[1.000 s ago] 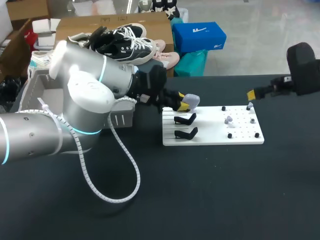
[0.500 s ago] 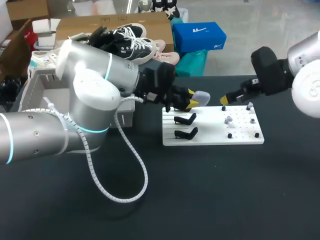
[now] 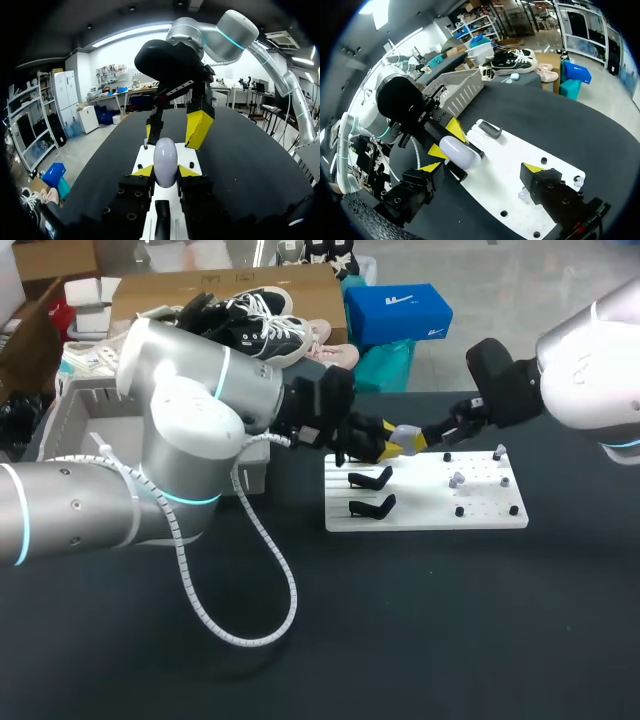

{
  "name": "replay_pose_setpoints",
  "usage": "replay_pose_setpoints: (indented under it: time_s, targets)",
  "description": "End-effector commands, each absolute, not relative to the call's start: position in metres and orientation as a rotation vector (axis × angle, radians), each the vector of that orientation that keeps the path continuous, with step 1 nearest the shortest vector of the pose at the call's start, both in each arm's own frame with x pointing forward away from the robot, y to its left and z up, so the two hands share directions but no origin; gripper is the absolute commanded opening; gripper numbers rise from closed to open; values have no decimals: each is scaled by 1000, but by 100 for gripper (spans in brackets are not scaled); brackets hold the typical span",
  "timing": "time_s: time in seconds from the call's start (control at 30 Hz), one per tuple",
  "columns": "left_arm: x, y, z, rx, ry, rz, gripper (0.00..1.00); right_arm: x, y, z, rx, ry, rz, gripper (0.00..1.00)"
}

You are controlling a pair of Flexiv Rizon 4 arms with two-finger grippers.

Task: Pick up each earbud case from the left stands, insert the matching earbuds, close the lid, and place the case in the box.

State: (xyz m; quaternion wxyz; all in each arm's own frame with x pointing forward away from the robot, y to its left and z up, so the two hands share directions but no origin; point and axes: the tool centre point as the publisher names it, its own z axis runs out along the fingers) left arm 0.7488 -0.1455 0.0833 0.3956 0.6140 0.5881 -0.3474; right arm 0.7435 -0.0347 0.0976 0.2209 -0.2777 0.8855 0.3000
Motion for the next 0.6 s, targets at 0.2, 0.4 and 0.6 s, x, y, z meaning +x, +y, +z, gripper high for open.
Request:
replay_pose_setpoints:
  time_s: [0.2, 0.4, 0.6]
  targets:
    - [745, -144, 83, 1563, 1471, -903, 0, 755, -34, 100, -793, 2430, 894, 100]
    - [741, -144, 79, 1571, 1474, -909, 0, 760, -35, 108, -796, 2414, 877, 100]
    - [744, -139, 73, 1528, 1498, -919, 0, 760, -47, 124, -796, 2390, 816, 100]
